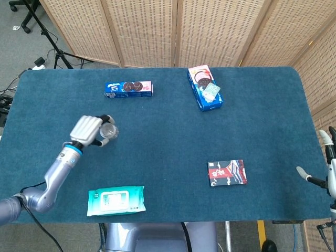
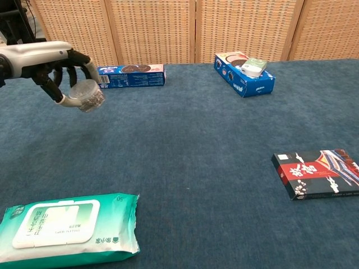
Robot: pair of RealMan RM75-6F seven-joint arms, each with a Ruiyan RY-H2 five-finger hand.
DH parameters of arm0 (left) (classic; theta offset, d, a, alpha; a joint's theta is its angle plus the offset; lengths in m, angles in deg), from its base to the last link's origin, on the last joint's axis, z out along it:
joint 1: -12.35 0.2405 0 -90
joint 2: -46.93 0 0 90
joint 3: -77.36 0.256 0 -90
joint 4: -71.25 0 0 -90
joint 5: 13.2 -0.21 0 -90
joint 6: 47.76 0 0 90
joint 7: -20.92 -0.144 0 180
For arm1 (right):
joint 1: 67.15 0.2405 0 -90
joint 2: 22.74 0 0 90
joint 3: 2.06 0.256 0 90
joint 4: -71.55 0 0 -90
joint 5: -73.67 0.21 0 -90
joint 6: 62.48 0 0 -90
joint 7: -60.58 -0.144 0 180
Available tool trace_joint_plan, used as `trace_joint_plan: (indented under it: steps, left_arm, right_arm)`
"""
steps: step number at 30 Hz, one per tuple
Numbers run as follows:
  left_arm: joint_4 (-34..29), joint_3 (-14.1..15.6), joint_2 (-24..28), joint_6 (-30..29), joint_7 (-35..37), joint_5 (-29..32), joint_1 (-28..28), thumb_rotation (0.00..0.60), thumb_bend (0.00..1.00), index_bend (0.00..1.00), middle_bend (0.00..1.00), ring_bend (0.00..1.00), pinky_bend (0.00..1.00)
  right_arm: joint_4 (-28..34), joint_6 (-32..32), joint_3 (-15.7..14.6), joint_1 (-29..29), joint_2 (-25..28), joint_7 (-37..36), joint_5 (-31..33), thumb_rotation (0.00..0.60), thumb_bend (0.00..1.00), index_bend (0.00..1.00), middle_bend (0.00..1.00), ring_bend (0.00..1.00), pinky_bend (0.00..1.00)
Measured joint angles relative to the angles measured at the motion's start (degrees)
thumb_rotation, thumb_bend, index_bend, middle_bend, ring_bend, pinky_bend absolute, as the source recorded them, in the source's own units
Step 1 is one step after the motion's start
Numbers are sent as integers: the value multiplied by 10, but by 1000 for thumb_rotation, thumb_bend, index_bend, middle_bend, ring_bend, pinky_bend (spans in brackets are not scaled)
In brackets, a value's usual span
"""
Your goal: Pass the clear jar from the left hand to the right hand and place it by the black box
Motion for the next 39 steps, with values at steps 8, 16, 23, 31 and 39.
trace_joint_plan:
  steps: [8, 16, 23, 31, 39]
  left_arm:
    - [-71, 65, -6, -11, 19, -191, -6, 600, 323, 548, 482, 477, 622]
    - [-54, 80, -84, 9, -8, -218, -27, 600, 318, 548, 482, 477, 622]
    - [-4, 58, -177, 7, -42, -223, -49, 600, 313, 548, 482, 476, 622]
    - [50, 19, -249, 19, -100, -188, -77, 600, 254, 434, 320, 326, 556]
    - [40, 9, -258, 7, -154, -152, -75, 600, 92, 0, 0, 0, 95]
  right_arm:
    - [-1, -2, -1, 1, 2, -4, -3, 600, 0, 0, 0, 0, 0]
    - [-4, -4, 1, 1, 2, -8, 2, 600, 0, 0, 0, 0, 0]
    - [-7, -9, 1, 3, 2, -11, 4, 600, 0, 0, 0, 0, 0]
    - [-9, -8, 3, 2, 4, -19, 7, 600, 0, 0, 0, 0, 0]
    - [-11, -6, 4, 0, 5, -21, 6, 600, 0, 0, 0, 0, 0]
